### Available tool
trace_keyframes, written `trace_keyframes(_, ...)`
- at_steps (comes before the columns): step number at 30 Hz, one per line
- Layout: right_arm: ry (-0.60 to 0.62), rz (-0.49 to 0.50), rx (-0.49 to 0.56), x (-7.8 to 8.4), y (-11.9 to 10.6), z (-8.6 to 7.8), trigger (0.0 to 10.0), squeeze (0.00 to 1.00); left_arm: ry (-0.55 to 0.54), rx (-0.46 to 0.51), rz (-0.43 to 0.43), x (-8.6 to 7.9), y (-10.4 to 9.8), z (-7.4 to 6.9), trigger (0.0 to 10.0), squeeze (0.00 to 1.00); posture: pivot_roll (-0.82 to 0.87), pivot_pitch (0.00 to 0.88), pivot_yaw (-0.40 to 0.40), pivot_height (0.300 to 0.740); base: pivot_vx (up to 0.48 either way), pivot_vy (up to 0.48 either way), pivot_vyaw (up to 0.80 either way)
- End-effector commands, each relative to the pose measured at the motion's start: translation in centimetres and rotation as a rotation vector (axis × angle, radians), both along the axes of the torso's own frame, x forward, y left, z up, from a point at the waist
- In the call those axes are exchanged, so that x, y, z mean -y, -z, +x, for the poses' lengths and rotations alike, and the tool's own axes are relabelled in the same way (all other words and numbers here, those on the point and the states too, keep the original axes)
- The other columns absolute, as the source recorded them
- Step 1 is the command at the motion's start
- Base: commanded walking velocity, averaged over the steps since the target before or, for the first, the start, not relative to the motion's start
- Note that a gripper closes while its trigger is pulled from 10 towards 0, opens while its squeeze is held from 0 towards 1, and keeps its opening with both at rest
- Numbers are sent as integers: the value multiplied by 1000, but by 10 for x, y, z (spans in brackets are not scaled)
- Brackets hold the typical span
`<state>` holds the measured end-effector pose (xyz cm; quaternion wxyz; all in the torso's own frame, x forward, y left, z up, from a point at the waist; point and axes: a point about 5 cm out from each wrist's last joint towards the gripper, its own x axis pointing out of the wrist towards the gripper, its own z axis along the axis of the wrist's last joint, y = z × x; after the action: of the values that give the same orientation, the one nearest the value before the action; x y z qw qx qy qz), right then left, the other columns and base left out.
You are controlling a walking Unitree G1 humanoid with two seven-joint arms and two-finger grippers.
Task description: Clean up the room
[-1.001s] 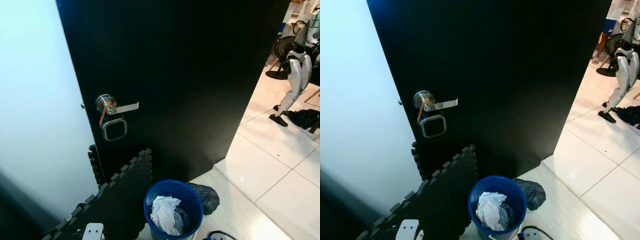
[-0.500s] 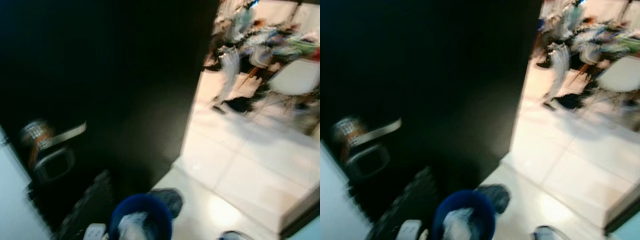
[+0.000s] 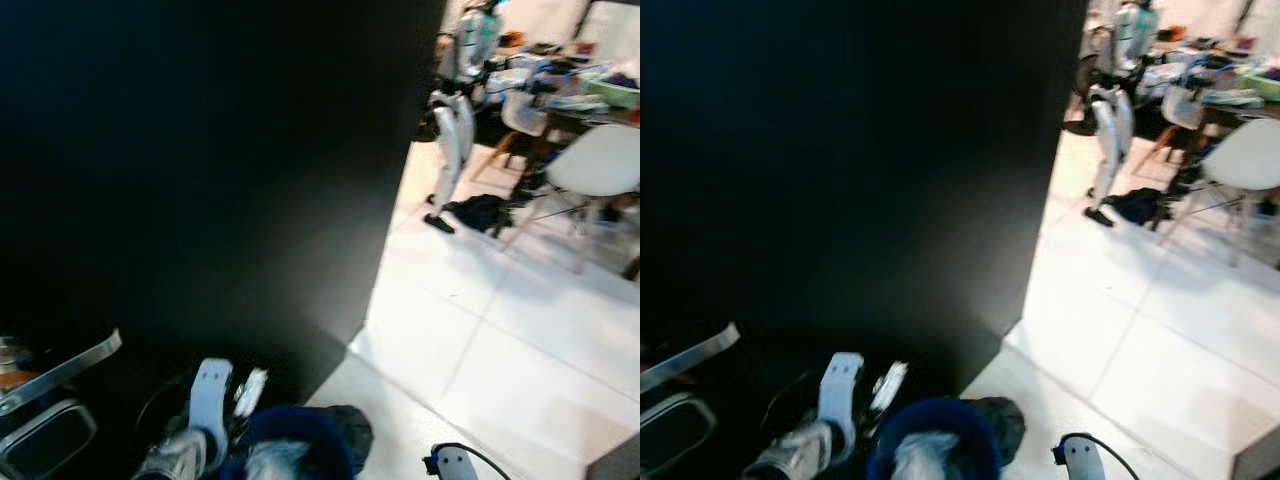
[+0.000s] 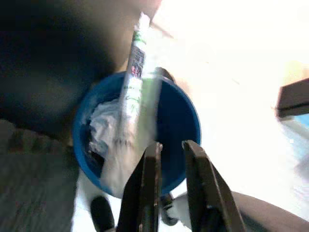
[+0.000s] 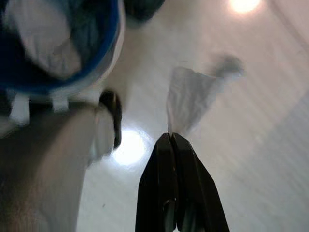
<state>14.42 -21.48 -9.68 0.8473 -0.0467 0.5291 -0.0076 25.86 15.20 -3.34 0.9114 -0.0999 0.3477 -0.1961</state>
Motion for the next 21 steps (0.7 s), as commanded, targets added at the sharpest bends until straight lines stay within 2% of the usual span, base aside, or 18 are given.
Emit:
trace_keyframes(1,4,-14,-21,5,1,-6,10000,0,46,-45,-46,10,4,-6,10000,1000,-70,0,-38,740,0,0,0)
trace_keyframes(6,7,-17,-23,7,1,-7,10000,0,53,-56,-26,10,5,-7,10000,1000,-89,0,-29,740,0,0,0)
trace_keyframes(12,6,-18,-18,8,0,-5,10000,0,-4,-123,19,-5,20,-27,10000,1000,-90,0,-29,740,0,0,0)
trace_keyframes(13,4,-19,-12,8,0,-4,10000,0,-19,-132,54,-10,22,-29,10000,914,-90,0,-29,740,0,0,0)
trace_keyframes(14,1,-17,-1,8,-1,-2,10000,0,-38,-139,96,-15,25,-32,10000,0,-90,0,-29,740,0,0,0)
trace_keyframes(15,-12,-17,15,7,-2,0,10000,0,-62,-145,141,-21,27,-35,10000,0,-67,0,-34,740,0,0,0)
trace_keyframes(16,-12,-17,15,7,-2,0,10000,0,-62,-145,141,-21,27,-35,10000,0,-67,0,-34,740,0,0,0)
trace_keyframes(17,-29,-9,37,5,-3,4,10000,0,-91,-157,201,-28,30,-40,10000,0,-67,0,-34,740,0,0,0)
trace_keyframes(19,-95,16,88,-3,-7,16,10000,0,-143,-193,282,-40,36,-51,10000,0,-65,0,-32,740,0,0,450)
trace_keyframes(21,-159,33,147,-12,-15,36,10000,0,-151,-254,340,-48,45,-67,10000,0,-56,0,-31,740,0,0,800)
